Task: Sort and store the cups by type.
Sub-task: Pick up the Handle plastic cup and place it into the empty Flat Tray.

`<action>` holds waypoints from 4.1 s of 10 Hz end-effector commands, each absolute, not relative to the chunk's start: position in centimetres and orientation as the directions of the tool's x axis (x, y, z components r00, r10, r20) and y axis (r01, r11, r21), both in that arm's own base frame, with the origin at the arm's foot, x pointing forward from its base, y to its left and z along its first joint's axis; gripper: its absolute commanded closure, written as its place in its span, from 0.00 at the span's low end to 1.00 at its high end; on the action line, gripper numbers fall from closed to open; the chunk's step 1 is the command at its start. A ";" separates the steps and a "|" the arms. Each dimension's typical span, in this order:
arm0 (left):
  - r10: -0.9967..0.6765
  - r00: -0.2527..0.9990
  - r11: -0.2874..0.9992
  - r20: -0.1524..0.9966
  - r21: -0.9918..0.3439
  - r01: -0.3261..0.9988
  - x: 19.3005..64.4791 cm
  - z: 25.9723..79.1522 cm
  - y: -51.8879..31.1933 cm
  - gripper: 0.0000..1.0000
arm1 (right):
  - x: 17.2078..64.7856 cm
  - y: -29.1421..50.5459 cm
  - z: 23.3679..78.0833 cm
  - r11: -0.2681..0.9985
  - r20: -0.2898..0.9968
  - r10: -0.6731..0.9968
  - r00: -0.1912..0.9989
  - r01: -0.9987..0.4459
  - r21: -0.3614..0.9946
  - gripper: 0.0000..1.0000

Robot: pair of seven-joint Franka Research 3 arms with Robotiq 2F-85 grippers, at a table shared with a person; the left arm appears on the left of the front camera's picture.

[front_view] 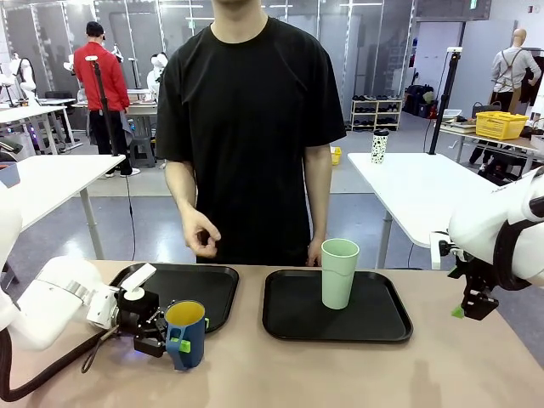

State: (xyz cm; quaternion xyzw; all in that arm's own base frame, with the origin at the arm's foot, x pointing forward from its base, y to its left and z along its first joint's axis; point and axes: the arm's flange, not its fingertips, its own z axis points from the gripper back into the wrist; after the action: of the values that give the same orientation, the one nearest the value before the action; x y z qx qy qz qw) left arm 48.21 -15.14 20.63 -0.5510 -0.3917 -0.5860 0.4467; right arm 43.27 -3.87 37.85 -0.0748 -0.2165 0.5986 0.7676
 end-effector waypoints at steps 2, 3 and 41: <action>-0.077 0.005 -0.274 0.997 -0.026 0.961 48.7 21.9 -15.1 0.58 | 43.4 -3.7 37.7 0.274 0.248 0.950 0.187 -0.881 -0.386 0.00; -0.072 0.005 -0.262 0.997 -0.024 0.965 48.4 23.3 -14.9 0.58 | 43.4 -3.7 37.7 0.274 0.248 0.950 0.187 -0.881 -0.386 0.00; -0.046 -0.001 -0.158 0.999 -0.006 0.987 64.8 27.5 -2.4 0.25 | 43.4 -3.7 37.7 0.274 0.248 0.950 0.187 -0.881 -0.386 0.00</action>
State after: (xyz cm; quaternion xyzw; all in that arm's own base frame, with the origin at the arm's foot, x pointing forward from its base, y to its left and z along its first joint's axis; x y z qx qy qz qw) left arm 64.47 -2.05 27.92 -0.5332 -0.4470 -0.5377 0.4762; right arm 43.28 -3.86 37.82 -0.0745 -0.2163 0.5987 0.7676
